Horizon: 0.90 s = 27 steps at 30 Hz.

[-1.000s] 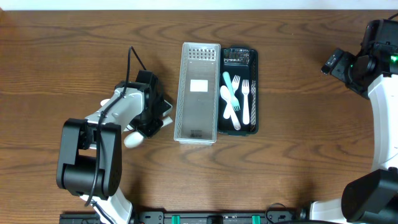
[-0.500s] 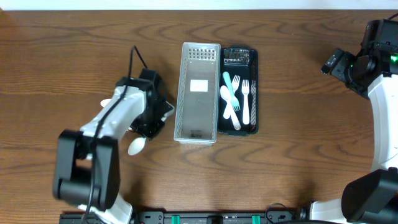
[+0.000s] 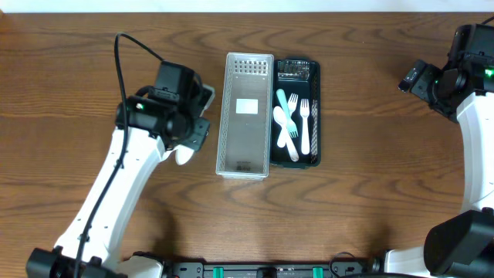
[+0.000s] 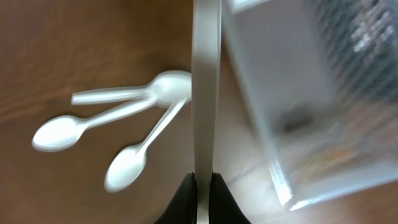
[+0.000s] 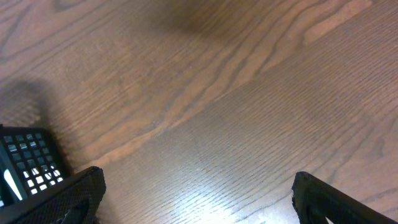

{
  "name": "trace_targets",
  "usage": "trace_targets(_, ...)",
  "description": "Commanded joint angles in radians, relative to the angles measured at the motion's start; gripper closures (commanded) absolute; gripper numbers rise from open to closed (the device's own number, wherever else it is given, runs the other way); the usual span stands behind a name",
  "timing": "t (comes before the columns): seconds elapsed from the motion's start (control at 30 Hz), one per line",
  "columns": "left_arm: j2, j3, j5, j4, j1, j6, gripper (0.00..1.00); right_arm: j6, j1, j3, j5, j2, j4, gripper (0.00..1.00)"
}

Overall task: Pack container
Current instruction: 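Carry the spoon with the left gripper into the clear basket and release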

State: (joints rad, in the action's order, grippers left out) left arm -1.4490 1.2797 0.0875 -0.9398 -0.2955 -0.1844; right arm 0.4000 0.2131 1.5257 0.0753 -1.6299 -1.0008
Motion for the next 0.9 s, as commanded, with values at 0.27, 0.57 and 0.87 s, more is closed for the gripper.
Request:
trace_targets(0.27,-0.050,0.020,0.065,0.300,-0.178,0.296,0.94,-0.005,0.009,-0.004,0.003,-0.005,0.002,0.01)
trace_targets(0.57,-0.283,0.021,0.067,0.397,-0.179,0.344,0.87,-0.005,0.008,-0.004,0.003,-0.005,0.002,0.01)
trace_targets(0.87,-0.138,0.164,0.053,0.220,-0.141,0.297,0.17,-0.005,0.008,-0.004,0.003,-0.005,0.002,0.01)
